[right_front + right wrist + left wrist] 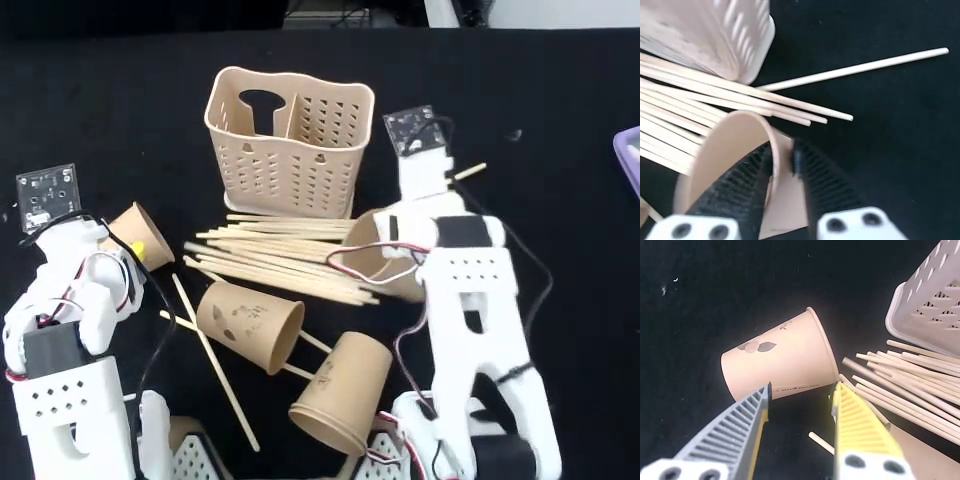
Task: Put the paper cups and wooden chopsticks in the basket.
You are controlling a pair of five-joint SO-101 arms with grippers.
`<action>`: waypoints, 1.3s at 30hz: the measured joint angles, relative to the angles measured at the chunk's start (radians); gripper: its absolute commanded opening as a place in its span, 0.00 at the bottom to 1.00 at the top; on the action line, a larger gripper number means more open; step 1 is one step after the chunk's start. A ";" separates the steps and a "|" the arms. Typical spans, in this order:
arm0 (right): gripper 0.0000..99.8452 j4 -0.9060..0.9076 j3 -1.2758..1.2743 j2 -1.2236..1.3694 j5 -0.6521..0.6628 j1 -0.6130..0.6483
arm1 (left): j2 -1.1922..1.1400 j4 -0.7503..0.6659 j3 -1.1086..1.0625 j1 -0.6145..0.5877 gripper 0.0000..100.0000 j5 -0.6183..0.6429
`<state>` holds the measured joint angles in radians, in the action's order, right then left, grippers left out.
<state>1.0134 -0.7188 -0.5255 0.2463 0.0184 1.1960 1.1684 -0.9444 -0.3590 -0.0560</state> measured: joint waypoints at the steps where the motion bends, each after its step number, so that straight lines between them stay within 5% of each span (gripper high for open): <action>1: 0.01 0.006 0.000 -0.015 0.025 -0.006 | 0.000 0.000 0.000 0.000 0.21 0.000; 10: 0.01 0.124 0.135 -0.178 0.095 -0.118 | 0.000 0.000 0.000 0.000 0.21 0.000; 16: 0.01 0.279 0.479 -0.233 -0.064 -0.089 | 0.000 0.000 0.000 0.000 0.21 0.000; 20: 0.01 0.269 0.715 -0.219 -0.213 0.040 | 0.000 0.000 0.000 0.000 0.21 0.000; 26: 0.01 0.172 0.901 0.020 -0.316 0.127 | 0.000 0.000 0.000 0.000 0.21 0.000; 39: 0.01 0.164 0.971 0.442 -0.325 0.153 | 0.000 0.000 -0.020 0.000 0.21 0.000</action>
<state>1.1776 0.2524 -0.0836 -0.0790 0.1718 1.1960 1.1684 -0.9643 -0.3590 -0.0560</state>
